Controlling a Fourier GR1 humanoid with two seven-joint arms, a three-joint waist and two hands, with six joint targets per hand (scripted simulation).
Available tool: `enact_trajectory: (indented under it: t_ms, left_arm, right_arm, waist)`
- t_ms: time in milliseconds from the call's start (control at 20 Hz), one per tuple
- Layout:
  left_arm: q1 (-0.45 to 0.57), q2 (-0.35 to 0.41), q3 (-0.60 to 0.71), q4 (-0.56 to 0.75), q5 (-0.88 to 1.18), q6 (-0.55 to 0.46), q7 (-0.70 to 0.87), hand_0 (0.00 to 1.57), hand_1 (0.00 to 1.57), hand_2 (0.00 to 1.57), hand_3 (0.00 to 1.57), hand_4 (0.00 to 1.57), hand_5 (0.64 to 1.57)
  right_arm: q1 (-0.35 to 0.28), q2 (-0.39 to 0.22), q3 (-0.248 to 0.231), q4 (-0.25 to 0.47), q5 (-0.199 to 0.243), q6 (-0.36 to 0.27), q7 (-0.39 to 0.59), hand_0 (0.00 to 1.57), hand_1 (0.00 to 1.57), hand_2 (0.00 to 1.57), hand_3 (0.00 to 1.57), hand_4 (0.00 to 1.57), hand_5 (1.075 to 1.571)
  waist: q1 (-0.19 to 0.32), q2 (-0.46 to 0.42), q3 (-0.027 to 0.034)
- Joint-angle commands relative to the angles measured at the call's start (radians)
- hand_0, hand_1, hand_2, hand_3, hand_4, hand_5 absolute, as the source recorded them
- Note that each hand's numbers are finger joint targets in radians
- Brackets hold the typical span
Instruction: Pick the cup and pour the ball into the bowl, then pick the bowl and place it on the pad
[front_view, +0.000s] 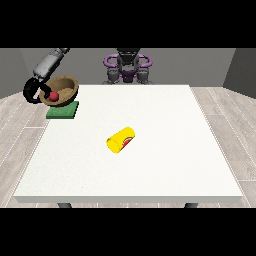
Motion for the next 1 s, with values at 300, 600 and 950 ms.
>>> enact_trajectory:
  t_ms: [300, 600, 950]
  left_arm:
    - [0.026, 0.015, 0.010, -0.032, 0.030, -0.013, 0.025, 0.00, 0.00, 0.00, 0.00, 0.00, 1.526]
    - [0.025, 0.078, 0.064, -0.037, 0.063, -0.030, 0.009, 0.00, 0.00, 0.00, 0.00, 0.00, 1.516]
    - [0.041, 0.041, 0.037, -0.082, 0.077, -0.004, 0.037, 0.00, 0.00, 0.00, 0.00, 0.00, 1.515]
  right_arm:
    - [0.065, 0.110, -0.072, 0.116, -0.079, -0.007, -0.002, 1.57, 1.57, 1.57, 1.40, 1.02, 1.568]
    - [0.023, -0.074, -0.148, 0.134, -0.104, -0.047, -0.006, 0.85, 0.85, 0.80, 1.10, 0.00, 1.540]
    - [-0.048, -0.134, -0.150, 0.143, -0.111, -0.012, 0.064, 0.48, 0.48, 0.54, 0.69, 0.00, 1.513]
  waist:
    - [0.016, 0.005, 0.0017]
    - [0.016, 0.082, 0.0013]
    - [0.008, 0.075, 0.0008]
